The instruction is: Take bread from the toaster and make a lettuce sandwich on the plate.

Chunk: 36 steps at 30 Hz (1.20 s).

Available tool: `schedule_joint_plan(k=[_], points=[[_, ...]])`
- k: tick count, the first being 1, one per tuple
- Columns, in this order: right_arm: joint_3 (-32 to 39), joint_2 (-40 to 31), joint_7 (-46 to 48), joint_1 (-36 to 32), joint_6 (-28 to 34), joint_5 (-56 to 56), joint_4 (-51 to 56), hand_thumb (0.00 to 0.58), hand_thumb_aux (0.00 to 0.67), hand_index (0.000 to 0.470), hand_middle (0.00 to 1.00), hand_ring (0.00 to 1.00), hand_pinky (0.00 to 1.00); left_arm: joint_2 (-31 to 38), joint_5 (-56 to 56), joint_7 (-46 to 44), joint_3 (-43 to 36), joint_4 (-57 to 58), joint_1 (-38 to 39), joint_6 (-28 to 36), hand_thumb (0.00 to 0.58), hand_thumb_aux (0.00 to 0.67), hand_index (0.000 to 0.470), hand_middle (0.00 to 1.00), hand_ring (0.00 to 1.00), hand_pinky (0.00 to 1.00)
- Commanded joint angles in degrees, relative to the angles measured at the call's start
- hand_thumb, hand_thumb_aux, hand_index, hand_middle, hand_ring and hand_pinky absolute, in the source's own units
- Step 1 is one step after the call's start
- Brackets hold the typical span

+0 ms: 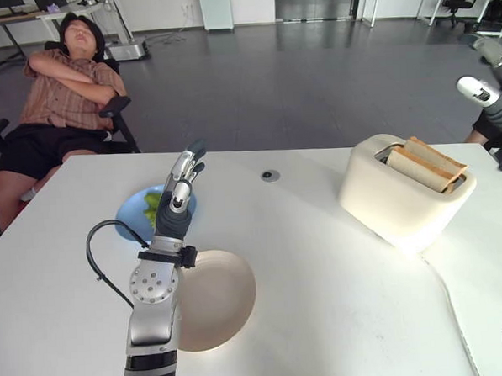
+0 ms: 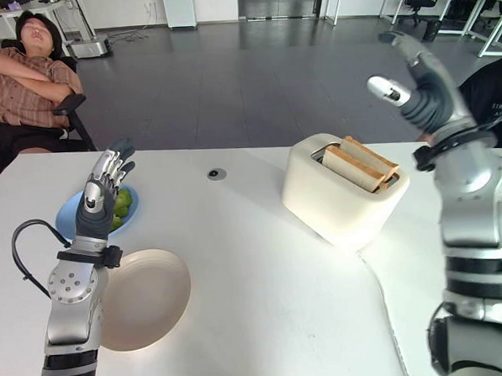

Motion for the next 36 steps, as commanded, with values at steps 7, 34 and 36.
schedule_joint_plan(k=[7, 34, 36], points=[[16.1, -7.2, -11.0, -9.2, -9.6, -18.6, 32.0, 0.000, 0.000, 0.000, 0.00, 0.00, 0.00, 1.0, -0.1, -0.5, 0.9, -1.8, 0.6, 1.0, 0.000, 0.000, 0.000, 0.00, 0.00, 0.00], [25.6, -2.1, -5.1, -8.3, -17.5, -19.5, 30.1, 0.580, 0.670, 0.470, 0.00, 0.00, 0.00, 2.2, -0.1, 0.2, 3.2, 1.0, 0.2, 1.0, 0.000, 0.000, 0.000, 0.00, 0.00, 0.00], [25.4, -2.0, -5.7, -8.8, -17.4, -19.4, 30.3, 0.580, 0.670, 0.470, 0.00, 0.00, 0.00, 2.6, -0.3, 0.2, 3.6, 1.8, 0.0, 0.7, 0.000, 0.000, 0.000, 0.00, 0.00, 0.00]])
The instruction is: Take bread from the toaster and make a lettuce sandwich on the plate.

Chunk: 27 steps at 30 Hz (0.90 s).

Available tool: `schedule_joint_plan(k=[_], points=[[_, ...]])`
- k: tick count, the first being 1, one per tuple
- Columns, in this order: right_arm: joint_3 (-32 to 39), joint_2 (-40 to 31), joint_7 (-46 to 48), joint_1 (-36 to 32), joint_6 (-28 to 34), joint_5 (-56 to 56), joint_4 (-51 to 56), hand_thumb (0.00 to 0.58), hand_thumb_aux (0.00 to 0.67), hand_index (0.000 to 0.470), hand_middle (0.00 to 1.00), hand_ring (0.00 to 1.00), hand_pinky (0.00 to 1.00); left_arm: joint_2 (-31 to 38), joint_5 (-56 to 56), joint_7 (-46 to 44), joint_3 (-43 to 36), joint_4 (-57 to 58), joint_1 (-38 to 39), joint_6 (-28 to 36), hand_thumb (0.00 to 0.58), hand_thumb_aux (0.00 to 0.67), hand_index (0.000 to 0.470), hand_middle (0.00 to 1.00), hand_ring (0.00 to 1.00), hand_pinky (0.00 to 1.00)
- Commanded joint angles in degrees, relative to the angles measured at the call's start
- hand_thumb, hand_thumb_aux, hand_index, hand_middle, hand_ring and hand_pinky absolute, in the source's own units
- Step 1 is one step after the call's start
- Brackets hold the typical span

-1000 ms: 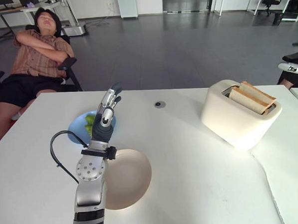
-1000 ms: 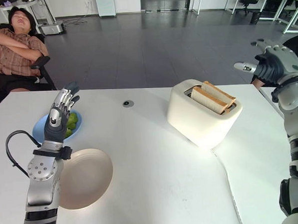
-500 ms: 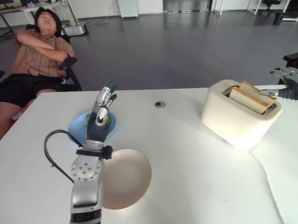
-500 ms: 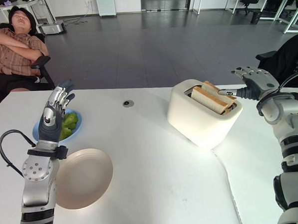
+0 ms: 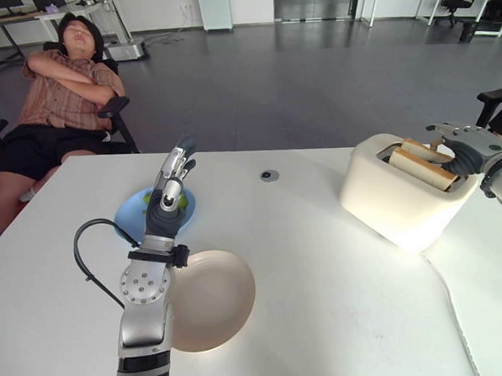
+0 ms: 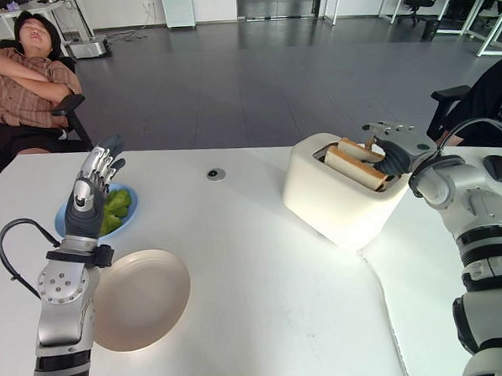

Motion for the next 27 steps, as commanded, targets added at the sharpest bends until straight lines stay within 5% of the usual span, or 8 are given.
schedule_joint_plan(k=[1, 8, 14, 20, 27], points=[[0.6, 1.1, -0.1, -0.2, 0.0, 0.0, 0.4, 0.580, 0.670, 0.470, 0.00, 0.00, 0.00, 0.8, 0.2, 0.0, 1.1, 1.9, -0.2, -0.2, 0.000, 0.000, 0.000, 0.00, 0.00, 0.00], [-5.2, -0.1, -8.8, -6.2, 2.1, 2.0, -1.2, 0.580, 0.670, 0.470, 0.00, 0.00, 0.00, 4.6, 3.0, 0.2, 3.4, 2.6, -1.4, -0.7, 0.000, 0.000, 0.000, 0.00, 0.00, 0.00], [-11.9, 1.5, -11.2, -8.7, 3.5, 5.9, -18.0, 0.580, 0.670, 0.470, 0.00, 0.00, 0.00, 6.3, 2.6, 0.2, 5.4, 3.3, -2.1, -0.6, 0.000, 0.000, 0.000, 0.00, 0.00, 0.00], [-4.3, 15.1, 7.7, -4.9, 13.7, 15.8, -39.8, 0.580, 0.670, 0.470, 0.00, 0.00, 0.00, 12.2, 12.8, 0.4, 4.0, 5.9, -2.7, -3.0, 0.000, 0.000, 0.000, 0.00, 0.00, 0.00], [10.7, 34.5, 18.0, 2.0, 20.8, 19.2, -41.3, 0.580, 0.670, 0.470, 0.00, 0.00, 0.00, 22.9, 21.0, 4.5, 8.4, 14.7, -5.8, -5.9, 0.000, 0.000, 0.000, 0.00, 0.00, 0.00]])
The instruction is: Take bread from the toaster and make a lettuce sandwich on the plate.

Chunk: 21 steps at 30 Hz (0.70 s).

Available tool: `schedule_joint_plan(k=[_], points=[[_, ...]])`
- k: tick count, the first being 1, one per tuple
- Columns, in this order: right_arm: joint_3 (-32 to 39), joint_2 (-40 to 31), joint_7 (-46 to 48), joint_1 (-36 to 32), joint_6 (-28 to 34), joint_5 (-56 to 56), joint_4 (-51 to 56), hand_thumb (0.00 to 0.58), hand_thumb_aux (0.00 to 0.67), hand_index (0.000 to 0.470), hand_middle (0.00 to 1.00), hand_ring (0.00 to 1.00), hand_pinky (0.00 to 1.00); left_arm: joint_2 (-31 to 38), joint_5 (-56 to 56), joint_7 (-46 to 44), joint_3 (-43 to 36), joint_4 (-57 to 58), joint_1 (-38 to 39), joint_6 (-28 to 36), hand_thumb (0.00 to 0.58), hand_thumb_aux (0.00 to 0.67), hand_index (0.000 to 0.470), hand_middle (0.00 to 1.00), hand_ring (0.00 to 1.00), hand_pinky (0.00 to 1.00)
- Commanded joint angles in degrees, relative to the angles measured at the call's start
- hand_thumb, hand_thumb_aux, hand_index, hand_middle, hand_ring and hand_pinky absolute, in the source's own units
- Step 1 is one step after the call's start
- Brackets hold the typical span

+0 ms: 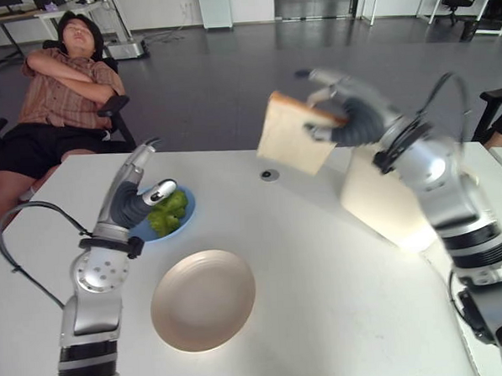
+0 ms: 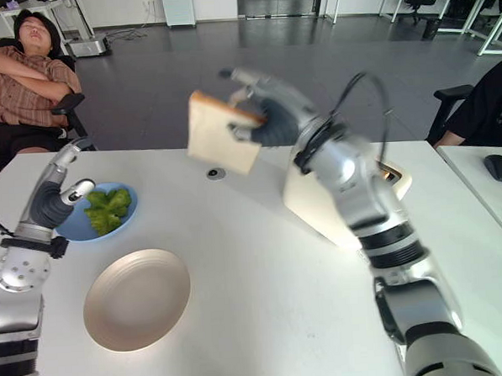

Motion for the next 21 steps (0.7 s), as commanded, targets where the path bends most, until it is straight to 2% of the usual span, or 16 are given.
schedule_joint_plan(k=[1, 10, 15, 21], points=[[8.2, 9.8, 3.6, 4.4, 2.3, 1.4, 2.2, 0.580, 0.670, 0.470, 0.00, 0.00, 0.00, 4.5, 1.4, 1.3, 2.5, 4.4, -2.0, -1.3, 0.000, 0.000, 0.000, 0.00, 0.00, 0.00], [17.1, 22.4, 6.2, 10.7, 3.3, 1.9, 6.4, 0.580, 0.670, 0.470, 0.00, 0.00, 0.00, 6.4, 1.1, 2.9, 3.3, 5.4, -2.2, -1.8, 0.000, 0.000, 0.000, 0.00, 0.00, 0.00], [20.9, 25.5, 4.4, 13.2, 0.9, -0.3, 11.0, 0.580, 0.670, 0.470, 0.00, 0.00, 0.00, 6.7, 1.0, 3.2, 3.6, 5.8, -2.1, -2.0, 0.000, 0.000, 0.000, 0.00, 0.00, 0.00], [22.8, 25.6, 1.4, 13.2, -3.7, -4.0, 17.3, 0.580, 0.670, 0.470, 0.00, 0.00, 0.00, 7.1, 1.4, 3.4, 3.3, 6.9, -2.2, -2.9, 0.000, 0.000, 0.000, 0.00, 0.00, 0.00]])
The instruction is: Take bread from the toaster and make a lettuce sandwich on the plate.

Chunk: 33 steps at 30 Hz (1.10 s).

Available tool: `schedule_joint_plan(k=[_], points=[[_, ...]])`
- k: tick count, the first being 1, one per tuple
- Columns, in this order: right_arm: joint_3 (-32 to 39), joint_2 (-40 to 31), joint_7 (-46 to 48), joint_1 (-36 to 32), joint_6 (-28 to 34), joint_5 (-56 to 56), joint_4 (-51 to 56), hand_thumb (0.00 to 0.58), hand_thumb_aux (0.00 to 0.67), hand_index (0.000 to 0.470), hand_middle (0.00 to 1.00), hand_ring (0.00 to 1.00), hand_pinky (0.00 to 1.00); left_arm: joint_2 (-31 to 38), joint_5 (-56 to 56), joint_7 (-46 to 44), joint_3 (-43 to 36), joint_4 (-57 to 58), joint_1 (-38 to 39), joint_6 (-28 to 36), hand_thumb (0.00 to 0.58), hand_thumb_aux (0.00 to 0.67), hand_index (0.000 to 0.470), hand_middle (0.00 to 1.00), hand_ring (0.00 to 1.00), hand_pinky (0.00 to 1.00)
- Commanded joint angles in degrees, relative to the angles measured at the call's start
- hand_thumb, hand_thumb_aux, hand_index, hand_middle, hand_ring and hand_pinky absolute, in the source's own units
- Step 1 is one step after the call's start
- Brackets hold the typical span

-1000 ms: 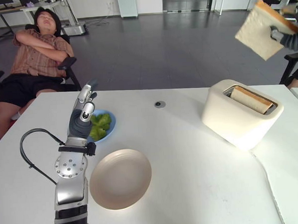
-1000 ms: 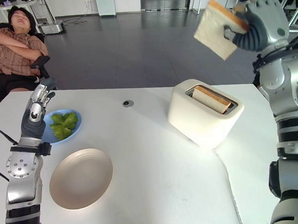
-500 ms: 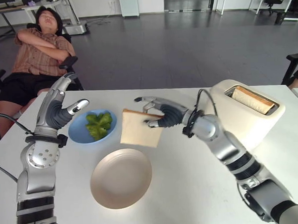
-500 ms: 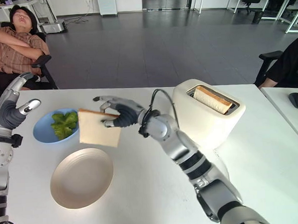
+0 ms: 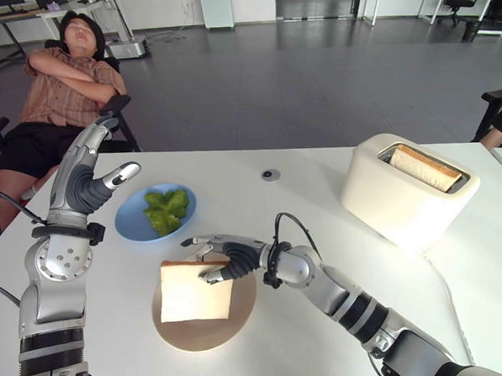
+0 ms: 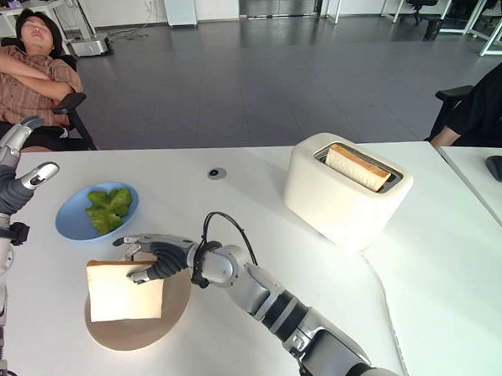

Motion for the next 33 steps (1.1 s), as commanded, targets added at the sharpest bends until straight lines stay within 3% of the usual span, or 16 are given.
schedule_joint_plan(k=[1, 4, 5, 6, 18, 23, 28, 33], points=[[0.6, -0.2, -1.7, -0.1, -2.6, -2.6, 3.3, 0.580, 0.670, 0.470, 0.00, 0.00, 0.00, 1.2, 0.7, 0.1, -0.1, 0.9, -0.1, -0.6, 0.000, 0.000, 0.000, 0.00, 0.00, 0.00], [-0.3, -0.5, -2.4, -1.0, -3.6, -3.6, 4.3, 0.551, 0.520, 0.365, 0.00, 0.00, 0.00, 1.3, 0.6, 0.3, -0.2, 1.3, -0.1, -1.0, 0.000, 0.000, 0.000, 0.00, 0.00, 0.00], [-0.7, -0.6, -2.5, -1.3, -3.7, -3.9, 4.2, 0.415, 0.313, 0.219, 0.00, 0.00, 0.00, 1.4, 0.6, 0.3, -0.2, 1.4, -0.1, -1.2, 0.000, 0.000, 0.000, 0.00, 0.00, 0.00], [-1.2, -0.6, -2.6, -1.7, -3.7, -4.0, 4.2, 0.000, 0.000, 0.000, 0.00, 0.00, 0.00, 1.4, 0.5, 0.4, -0.3, 1.6, -0.2, -1.3, 0.000, 0.000, 0.000, 0.00, 0.00, 0.00], [-18.9, -4.1, -0.2, -12.1, 2.7, 3.1, -4.6, 0.000, 0.000, 0.000, 0.00, 0.00, 0.00, 4.6, 4.0, -0.9, -4.4, 7.1, -4.3, -2.2, 0.000, 0.000, 0.000, 0.00, 0.00, 0.00], [-22.6, -6.2, -0.5, -11.8, 4.3, 4.0, -8.4, 0.000, 0.000, 0.000, 0.00, 0.00, 0.00, 7.1, 19.8, 2.3, -17.2, 22.7, -13.1, 0.6, 0.000, 0.000, 0.000, 0.00, 0.00, 0.00], [-24.4, -7.8, -0.8, -10.9, 5.4, 4.2, -11.1, 0.000, 0.000, 0.000, 0.00, 0.00, 0.00, 3.6, 28.9, 7.8, -28.6, 44.5, -27.7, 3.0, 0.000, 0.000, 0.000, 0.00, 0.00, 0.00], [-24.1, -8.4, -0.4, -10.4, 5.7, 4.6, -12.7, 0.000, 0.000, 0.000, 0.00, 0.00, 0.00, 2.2, 36.1, 10.4, -38.9, 59.5, -36.2, 6.6, 0.000, 0.000, 0.000, 0.00, 0.00, 0.00]])
